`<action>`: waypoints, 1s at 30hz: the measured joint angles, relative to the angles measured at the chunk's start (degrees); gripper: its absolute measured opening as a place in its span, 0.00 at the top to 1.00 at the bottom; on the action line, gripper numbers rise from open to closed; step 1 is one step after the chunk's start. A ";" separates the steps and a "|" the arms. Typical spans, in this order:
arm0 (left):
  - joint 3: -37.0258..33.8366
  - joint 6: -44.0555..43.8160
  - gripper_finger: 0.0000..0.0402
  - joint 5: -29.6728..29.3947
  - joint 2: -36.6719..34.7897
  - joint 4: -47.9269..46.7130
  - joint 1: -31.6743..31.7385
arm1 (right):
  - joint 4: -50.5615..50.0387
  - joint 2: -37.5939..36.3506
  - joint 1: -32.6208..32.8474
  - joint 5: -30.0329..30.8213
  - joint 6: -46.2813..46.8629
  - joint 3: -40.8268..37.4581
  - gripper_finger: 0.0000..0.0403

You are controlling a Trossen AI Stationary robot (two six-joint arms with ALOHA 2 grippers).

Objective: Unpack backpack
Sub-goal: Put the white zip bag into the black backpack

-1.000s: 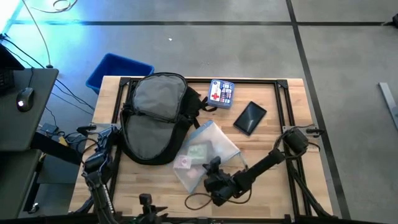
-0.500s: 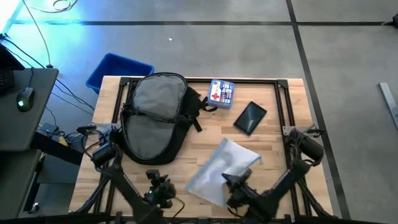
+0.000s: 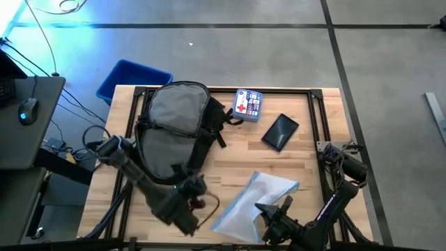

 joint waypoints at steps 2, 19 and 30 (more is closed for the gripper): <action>-3.56 -0.26 0.79 7.25 -3.77 0.11 4.02 | -0.35 0.02 -0.22 0.02 0.15 -0.02 1.00; -52.00 2.66 0.38 29.23 -30.51 41.75 15.46 | 1.51 0.71 -2.93 -5.21 -1.14 -0.04 1.00; -63.41 16.83 0.52 36.00 -24.05 88.94 15.20 | -0.59 0.80 -2.75 -3.87 -2.47 1.14 1.00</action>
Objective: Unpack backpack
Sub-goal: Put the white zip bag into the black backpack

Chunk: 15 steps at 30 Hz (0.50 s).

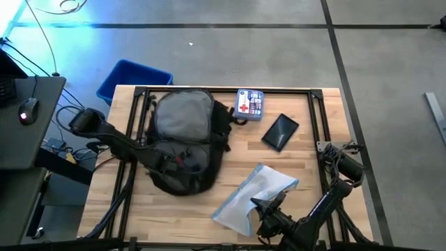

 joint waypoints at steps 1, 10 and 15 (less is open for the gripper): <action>0.00 1.40 0.55 0.86 1.63 4.20 -0.03 | -0.68 -0.08 0.29 1.21 0.00 0.65 1.00; 7.71 11.91 0.71 14.72 10.06 14.08 -2.62 | -7.65 -0.22 2.92 10.77 -7.72 14.48 1.00; 21.49 19.37 0.74 11.58 5.11 -12.89 -9.54 | -8.41 -0.30 3.16 12.26 -15.46 22.92 1.00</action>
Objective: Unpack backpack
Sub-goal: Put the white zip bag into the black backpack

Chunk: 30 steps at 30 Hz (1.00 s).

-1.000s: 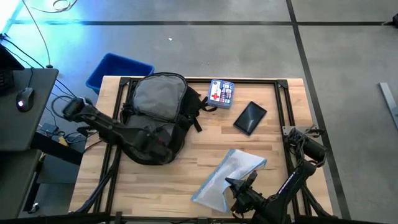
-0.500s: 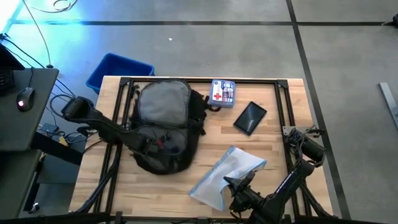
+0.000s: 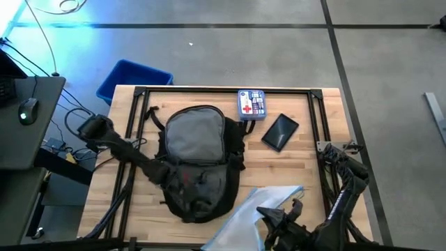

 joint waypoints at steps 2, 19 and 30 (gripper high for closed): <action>7.24 1.46 0.76 -6.64 -0.99 -16.03 -3.42 | -1.00 0.00 -0.93 -0.16 0.07 1.93 1.00; 7.87 4.05 0.59 -42.47 1.15 -56.38 -12.51 | -0.48 0.09 -9.69 -7.32 -2.75 2.39 1.00; -5.64 -3.79 0.42 -52.38 1.13 -51.06 -5.24 | 2.22 0.09 -9.48 -13.52 -2.51 2.39 1.00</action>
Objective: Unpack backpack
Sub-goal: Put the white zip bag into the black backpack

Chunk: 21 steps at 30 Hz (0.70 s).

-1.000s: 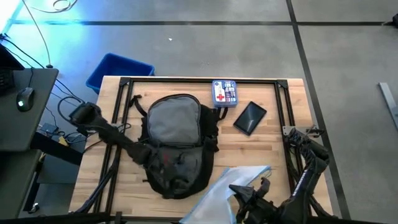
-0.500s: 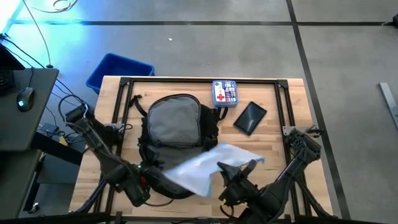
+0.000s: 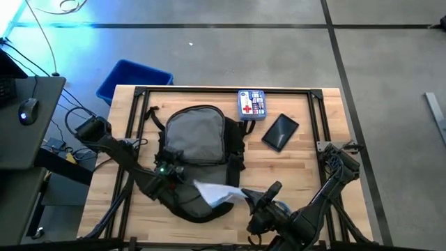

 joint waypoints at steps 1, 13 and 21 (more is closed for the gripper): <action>-1.05 -0.06 0.42 -0.32 0.00 1.52 0.55 | 0.31 0.00 0.01 -0.33 -0.02 0.00 1.00; -3.16 2.98 0.97 -11.62 0.00 13.16 3.87 | 18.59 0.11 0.43 -0.76 -23.14 0.00 1.00; 2.57 7.86 0.99 -20.95 -1.56 11.94 0.78 | 38.08 0.11 -4.03 -5.00 -49.29 0.00 1.00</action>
